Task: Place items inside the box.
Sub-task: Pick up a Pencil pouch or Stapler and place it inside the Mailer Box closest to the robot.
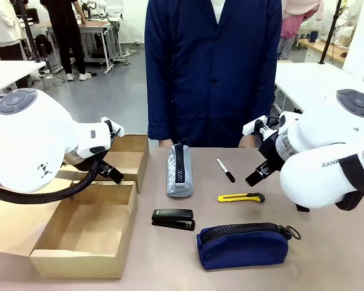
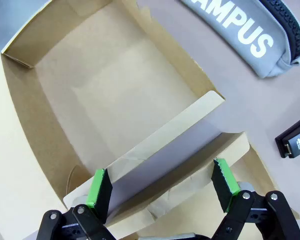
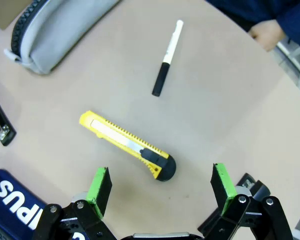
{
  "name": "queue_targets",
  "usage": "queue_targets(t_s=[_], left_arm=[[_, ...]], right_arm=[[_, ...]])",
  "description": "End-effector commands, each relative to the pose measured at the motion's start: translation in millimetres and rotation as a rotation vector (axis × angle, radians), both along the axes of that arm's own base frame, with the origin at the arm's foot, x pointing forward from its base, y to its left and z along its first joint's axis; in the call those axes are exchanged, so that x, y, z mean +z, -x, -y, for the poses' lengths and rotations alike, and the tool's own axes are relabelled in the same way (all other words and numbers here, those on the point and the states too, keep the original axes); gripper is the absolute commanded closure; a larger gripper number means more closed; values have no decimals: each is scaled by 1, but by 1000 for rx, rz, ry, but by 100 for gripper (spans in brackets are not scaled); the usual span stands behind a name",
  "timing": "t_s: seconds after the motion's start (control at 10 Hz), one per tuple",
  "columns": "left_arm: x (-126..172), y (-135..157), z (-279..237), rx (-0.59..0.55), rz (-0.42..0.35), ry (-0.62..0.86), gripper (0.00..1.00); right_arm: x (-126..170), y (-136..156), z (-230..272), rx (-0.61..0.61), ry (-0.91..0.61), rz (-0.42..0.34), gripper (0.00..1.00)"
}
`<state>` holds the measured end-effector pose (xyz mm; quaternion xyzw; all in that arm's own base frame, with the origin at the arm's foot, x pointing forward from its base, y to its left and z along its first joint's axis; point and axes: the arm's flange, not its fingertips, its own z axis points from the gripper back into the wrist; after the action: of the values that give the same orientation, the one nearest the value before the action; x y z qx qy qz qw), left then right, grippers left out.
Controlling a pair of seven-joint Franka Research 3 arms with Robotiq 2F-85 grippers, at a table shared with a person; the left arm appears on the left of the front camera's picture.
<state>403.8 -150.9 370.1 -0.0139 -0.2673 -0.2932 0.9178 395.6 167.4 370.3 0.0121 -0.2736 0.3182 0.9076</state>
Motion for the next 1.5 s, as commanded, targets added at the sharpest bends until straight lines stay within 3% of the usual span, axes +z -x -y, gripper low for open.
queue_targets(t_s=[0.0,0.3,0.4,0.5,0.6,0.7,0.9,1.0,1.1,1.2,1.4], left_arm=[[0,0,0,0,0,0,0],[0,0,0,0,0,0,0],[0,0,0,0,0,0,0],[34,14,-8,-21,25,67,0],[80,32,-17,77,47,122,0],[126,58,-32,102,48,247,0],[156,82,-79,3,7,417,0],[156,82,-120,-57,-88,516,0],[152,76,-175,-59,-188,685,0],[138,73,-246,50,-228,882,0],[90,87,-342,336,-189,1167,0]], right_arm=[[0,0,0,0,-1,0,0],[0,0,0,0,0,0,0],[22,-3,2,-8,-24,-29,0],[59,-5,13,-99,-128,-45,0],[101,-5,35,-265,-282,-72,0],[138,7,66,-306,-453,-157,0],[157,38,129,-289,-569,-307,0],[157,53,179,-324,-715,-376,0],[155,71,235,-397,-885,-388,0],[145,92,296,-471,-1060,-378,0],[119,125,384,-602,-1310,-301,0]])
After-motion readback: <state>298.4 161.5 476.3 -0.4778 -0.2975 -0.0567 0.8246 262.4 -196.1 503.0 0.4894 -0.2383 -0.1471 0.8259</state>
